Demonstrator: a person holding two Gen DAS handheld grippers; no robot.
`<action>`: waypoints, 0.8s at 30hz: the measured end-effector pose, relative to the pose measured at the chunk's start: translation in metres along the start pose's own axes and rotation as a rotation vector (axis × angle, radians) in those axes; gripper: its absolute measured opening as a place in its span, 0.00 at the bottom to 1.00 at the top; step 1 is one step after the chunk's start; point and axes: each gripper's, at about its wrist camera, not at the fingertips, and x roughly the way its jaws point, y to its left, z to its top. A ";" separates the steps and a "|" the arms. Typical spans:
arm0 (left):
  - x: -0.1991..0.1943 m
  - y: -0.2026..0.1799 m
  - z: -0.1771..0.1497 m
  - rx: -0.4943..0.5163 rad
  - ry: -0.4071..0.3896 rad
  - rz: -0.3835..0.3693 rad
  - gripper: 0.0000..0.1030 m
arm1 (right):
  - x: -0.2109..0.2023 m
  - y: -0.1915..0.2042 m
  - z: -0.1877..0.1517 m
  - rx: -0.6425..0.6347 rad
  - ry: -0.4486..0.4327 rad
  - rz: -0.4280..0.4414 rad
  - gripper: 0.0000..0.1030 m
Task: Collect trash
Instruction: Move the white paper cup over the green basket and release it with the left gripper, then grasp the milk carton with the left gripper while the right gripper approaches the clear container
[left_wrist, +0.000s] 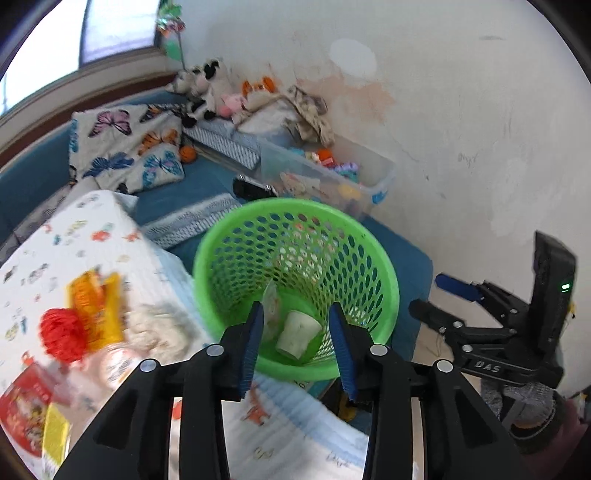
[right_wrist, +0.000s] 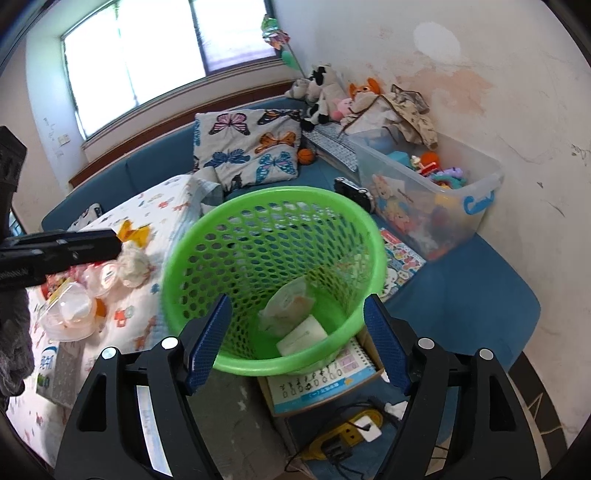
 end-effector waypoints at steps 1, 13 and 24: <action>-0.011 0.003 -0.003 -0.002 -0.018 0.015 0.37 | -0.001 0.003 -0.001 -0.004 -0.002 0.005 0.73; -0.101 0.039 -0.072 -0.075 -0.138 0.214 0.51 | -0.012 0.060 -0.009 -0.072 -0.006 0.083 0.77; -0.135 0.068 -0.148 -0.262 -0.145 0.294 0.64 | -0.017 0.108 -0.020 -0.123 0.001 0.143 0.79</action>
